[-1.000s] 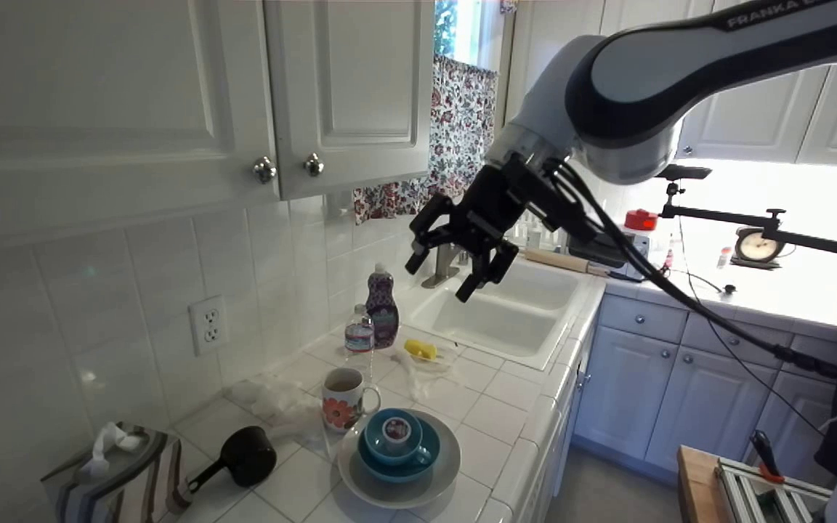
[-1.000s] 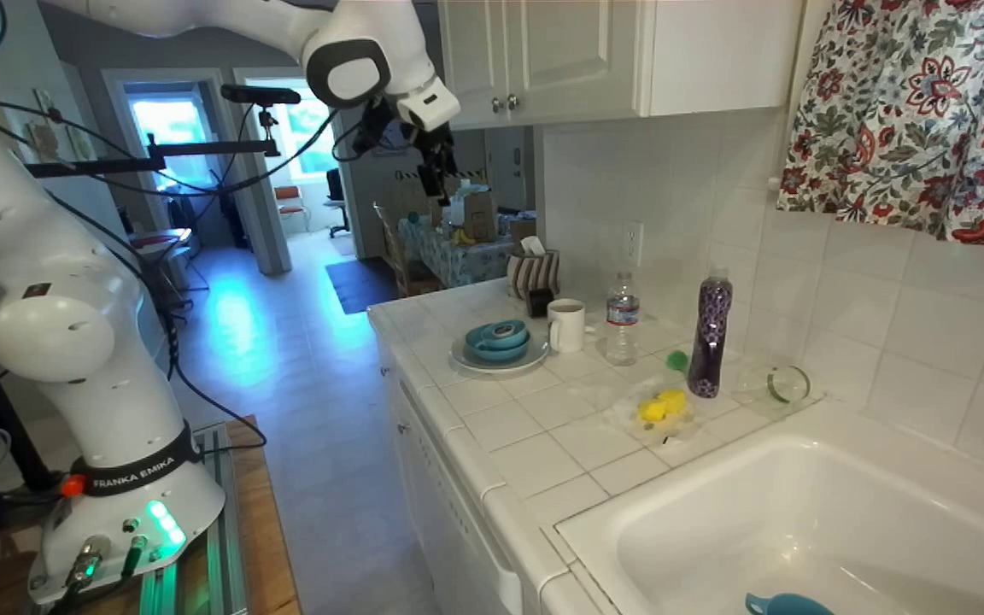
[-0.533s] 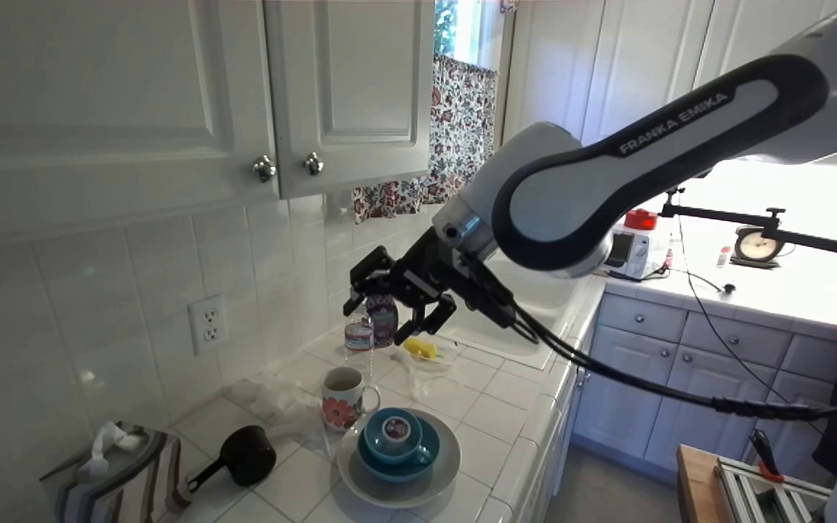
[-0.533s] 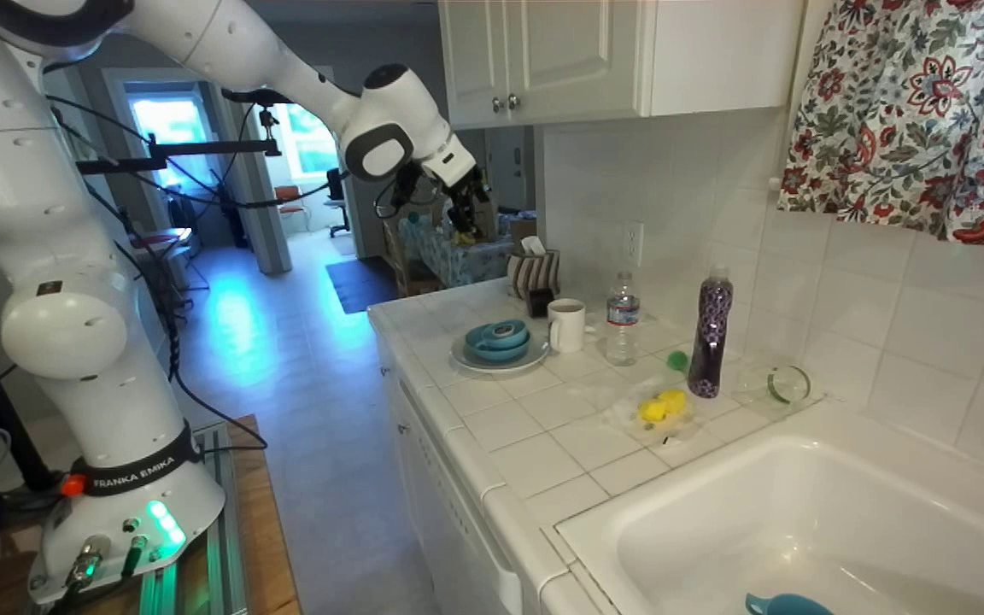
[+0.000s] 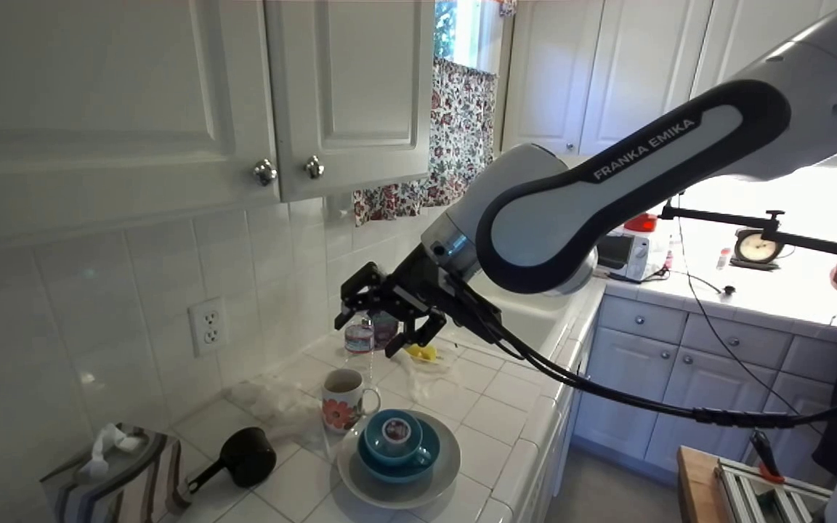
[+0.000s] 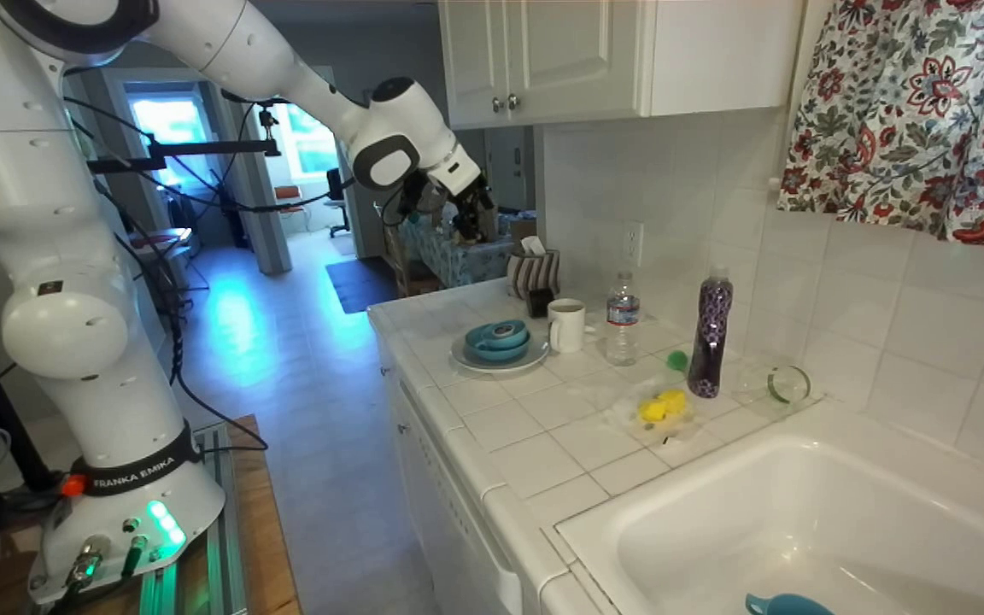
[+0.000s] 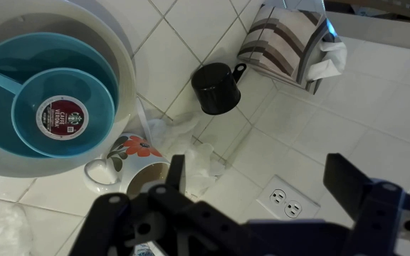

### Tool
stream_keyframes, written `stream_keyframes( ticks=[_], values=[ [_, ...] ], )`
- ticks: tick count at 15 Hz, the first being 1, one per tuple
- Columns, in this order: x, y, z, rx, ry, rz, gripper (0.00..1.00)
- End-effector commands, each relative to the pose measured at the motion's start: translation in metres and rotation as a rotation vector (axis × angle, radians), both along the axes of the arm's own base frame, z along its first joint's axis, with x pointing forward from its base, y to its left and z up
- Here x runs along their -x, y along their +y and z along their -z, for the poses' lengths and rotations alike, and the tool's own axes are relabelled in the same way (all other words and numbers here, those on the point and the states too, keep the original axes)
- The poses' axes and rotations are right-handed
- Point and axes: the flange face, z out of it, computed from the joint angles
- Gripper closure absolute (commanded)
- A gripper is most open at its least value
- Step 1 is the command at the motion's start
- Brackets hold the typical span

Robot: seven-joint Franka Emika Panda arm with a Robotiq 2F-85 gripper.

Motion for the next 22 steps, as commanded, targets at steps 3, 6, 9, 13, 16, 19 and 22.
stream_keyframes(
  ticks=[3,6,9,13,16,19,22],
  values=[
    [-0.035,0.025,0.032,-0.066,-0.075,0.071,0.00],
    [-0.060,0.049,0.053,-0.092,-0.103,0.075,0.00],
    [-0.091,0.062,0.070,-0.086,-0.145,0.062,0.00],
    [-0.127,0.065,0.082,-0.078,-0.173,0.058,0.00],
    [-0.146,0.076,0.092,-0.066,-0.177,0.052,0.00],
    [-0.159,0.096,0.104,0.002,-0.185,0.013,0.00],
    [-0.169,0.116,0.105,0.037,-0.212,0.001,0.00]
  ],
)
